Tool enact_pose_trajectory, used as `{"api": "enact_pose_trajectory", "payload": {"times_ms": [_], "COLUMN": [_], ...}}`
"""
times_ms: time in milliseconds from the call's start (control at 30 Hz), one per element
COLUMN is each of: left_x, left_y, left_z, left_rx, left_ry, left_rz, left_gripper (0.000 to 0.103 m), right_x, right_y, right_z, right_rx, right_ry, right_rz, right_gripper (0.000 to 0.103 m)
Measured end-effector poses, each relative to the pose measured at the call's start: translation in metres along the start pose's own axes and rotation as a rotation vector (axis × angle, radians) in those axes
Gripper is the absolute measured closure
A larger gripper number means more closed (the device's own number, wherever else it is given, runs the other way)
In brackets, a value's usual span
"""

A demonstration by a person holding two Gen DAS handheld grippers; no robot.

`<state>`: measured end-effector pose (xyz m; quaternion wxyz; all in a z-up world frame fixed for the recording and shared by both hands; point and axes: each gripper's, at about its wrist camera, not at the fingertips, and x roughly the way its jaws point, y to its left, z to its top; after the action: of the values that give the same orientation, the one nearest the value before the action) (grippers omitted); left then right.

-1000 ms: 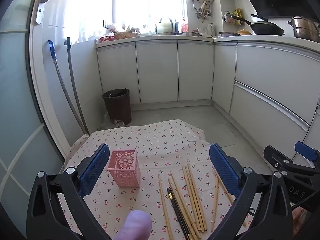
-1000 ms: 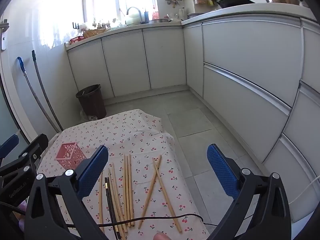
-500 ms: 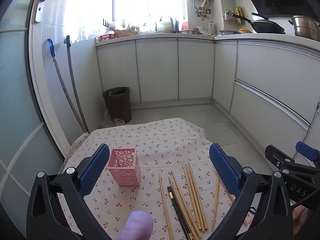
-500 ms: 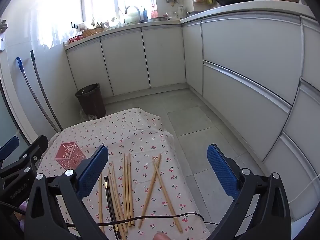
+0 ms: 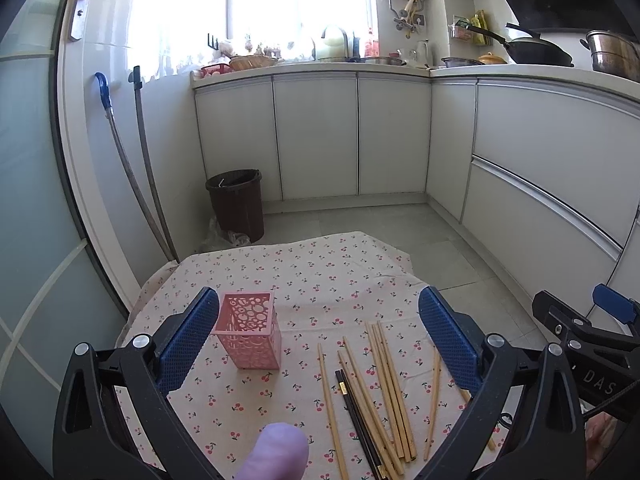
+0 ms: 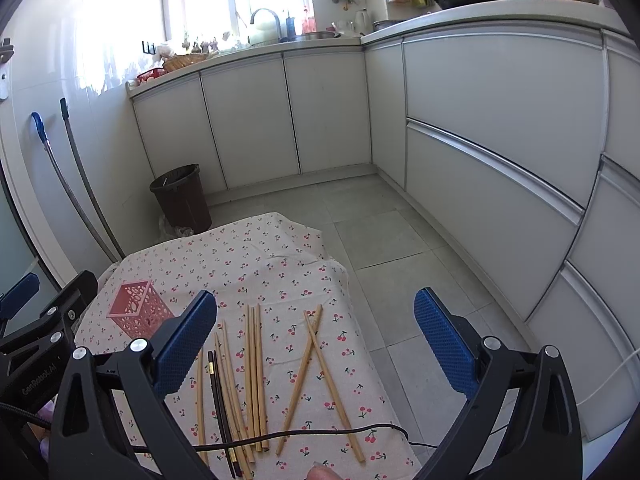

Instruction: Organize utensils

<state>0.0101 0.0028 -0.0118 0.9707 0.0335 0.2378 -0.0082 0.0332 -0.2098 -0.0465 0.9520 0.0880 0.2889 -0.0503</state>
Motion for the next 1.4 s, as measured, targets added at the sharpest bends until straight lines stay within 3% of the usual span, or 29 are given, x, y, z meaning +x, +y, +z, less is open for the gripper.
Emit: {"api": "enact_pose_trajectory", "payload": {"times_ms": [1400], "left_x": [0.0064], "left_y": [0.0004], "left_z": [-0.0026], "left_rx": [-0.001], "left_ry": [0.028], "left_rz": [0.010], "left_gripper": [0.007], "right_x": [0.0065], "right_y": [0.0014], "right_z": [-0.0034], "right_rx": [0.011], "right_ry": [0.020], "right_rz": [0.001], "right_gripper": [0.007]}}
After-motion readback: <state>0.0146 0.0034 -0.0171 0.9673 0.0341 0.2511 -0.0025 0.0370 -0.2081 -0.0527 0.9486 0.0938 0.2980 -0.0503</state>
